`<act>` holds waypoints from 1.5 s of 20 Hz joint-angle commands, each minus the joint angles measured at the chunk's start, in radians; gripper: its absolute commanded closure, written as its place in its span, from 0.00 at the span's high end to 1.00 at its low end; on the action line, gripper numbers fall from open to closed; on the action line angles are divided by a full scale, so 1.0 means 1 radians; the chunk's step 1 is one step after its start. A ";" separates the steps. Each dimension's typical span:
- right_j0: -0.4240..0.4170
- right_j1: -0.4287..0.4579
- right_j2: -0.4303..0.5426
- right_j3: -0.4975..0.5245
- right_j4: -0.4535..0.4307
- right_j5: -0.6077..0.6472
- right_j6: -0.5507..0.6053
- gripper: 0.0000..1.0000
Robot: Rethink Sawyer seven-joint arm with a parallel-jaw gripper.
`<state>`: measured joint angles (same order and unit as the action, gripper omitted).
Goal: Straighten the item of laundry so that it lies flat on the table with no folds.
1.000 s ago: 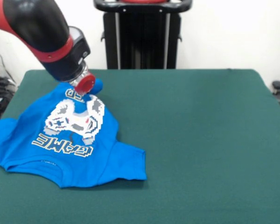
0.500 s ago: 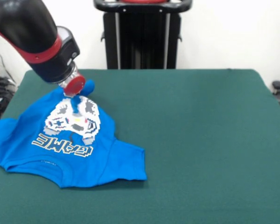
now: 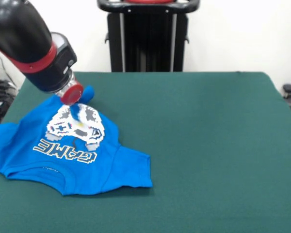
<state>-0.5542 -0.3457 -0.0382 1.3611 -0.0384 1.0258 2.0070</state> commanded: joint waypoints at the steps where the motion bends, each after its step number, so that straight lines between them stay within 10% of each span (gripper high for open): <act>1: -0.002 0.084 0.135 -0.075 -0.041 0.121 -0.140 0.00; 30: -0.033 0.200 0.161 -0.375 -0.079 0.458 -0.201 0.00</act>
<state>-0.6057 -0.1727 0.0020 1.0348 -0.0679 1.4133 2.0067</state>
